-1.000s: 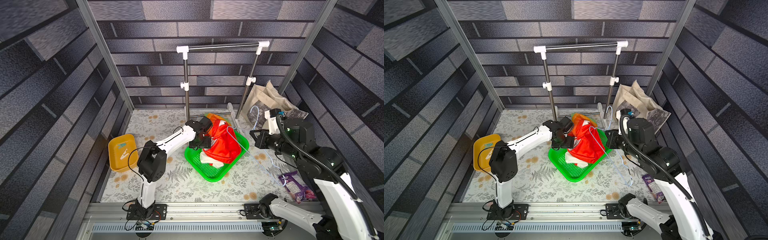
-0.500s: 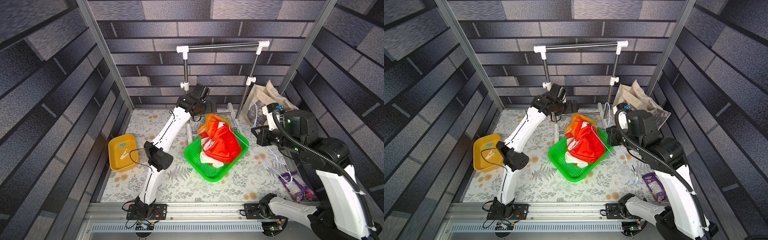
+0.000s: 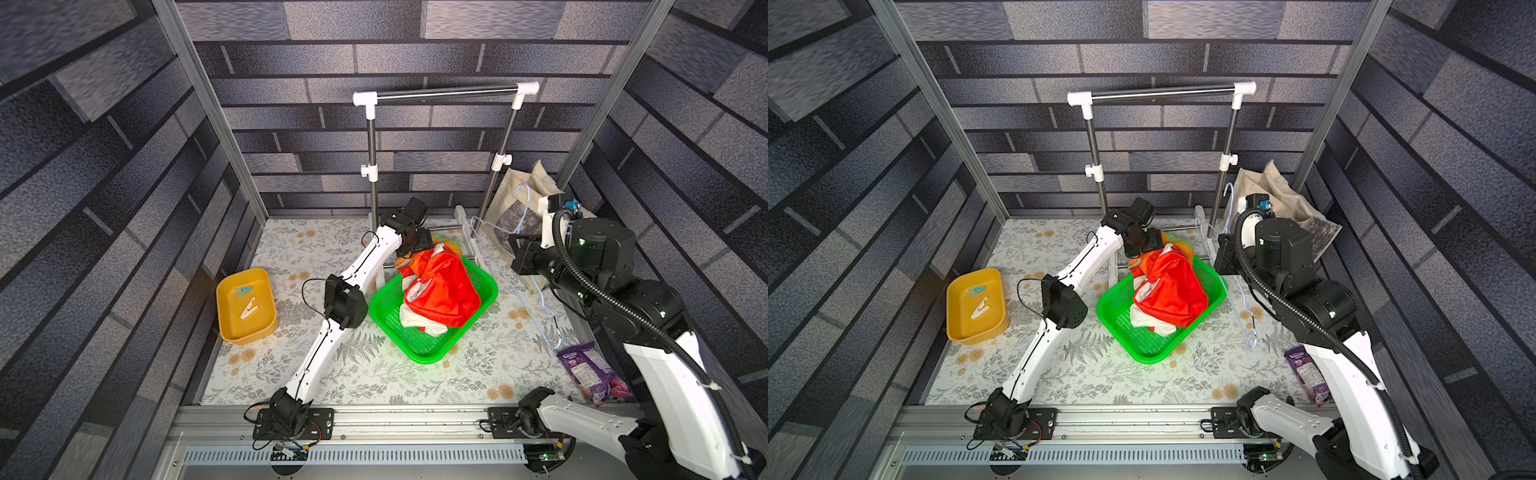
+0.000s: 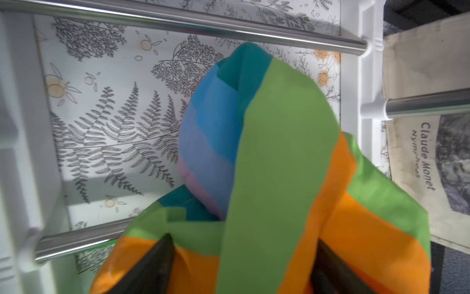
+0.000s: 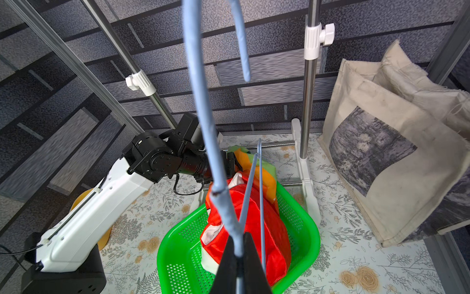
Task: Remove the clothespins securing jackets to the hanger
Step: Adjust the jacket in the basket.
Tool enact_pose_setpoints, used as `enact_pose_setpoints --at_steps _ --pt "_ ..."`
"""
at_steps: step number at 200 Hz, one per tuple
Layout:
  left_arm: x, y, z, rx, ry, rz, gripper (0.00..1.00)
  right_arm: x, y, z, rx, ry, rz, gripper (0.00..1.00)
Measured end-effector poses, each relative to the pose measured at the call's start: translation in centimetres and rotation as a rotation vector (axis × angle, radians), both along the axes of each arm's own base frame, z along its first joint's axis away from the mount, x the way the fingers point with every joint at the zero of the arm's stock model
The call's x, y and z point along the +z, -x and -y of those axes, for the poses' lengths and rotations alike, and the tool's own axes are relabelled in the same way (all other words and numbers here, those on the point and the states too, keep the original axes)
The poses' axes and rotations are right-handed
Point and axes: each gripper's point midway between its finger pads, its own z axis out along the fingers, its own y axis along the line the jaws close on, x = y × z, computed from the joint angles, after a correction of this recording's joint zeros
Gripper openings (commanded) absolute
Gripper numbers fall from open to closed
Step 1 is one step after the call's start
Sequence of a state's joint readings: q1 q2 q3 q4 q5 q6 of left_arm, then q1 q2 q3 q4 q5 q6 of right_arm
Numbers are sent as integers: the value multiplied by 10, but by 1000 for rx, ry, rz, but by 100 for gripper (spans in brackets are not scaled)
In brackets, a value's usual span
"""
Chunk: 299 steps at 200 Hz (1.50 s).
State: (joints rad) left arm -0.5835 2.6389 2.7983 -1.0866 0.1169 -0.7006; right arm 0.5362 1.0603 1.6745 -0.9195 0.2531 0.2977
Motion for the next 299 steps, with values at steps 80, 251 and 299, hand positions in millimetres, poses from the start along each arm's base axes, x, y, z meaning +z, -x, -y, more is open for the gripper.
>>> enact_pose_setpoints --at_steps 80,251,299 --pt "70 30 38 -218 30 173 0 -5 -21 5 -81 20 46 0" --pt "-11 156 16 -379 -221 193 2 5 -82 -1 -209 -13 137 0" --pt "18 142 41 -368 -201 299 100 -9 -100 -9 -241 -39 71 0"
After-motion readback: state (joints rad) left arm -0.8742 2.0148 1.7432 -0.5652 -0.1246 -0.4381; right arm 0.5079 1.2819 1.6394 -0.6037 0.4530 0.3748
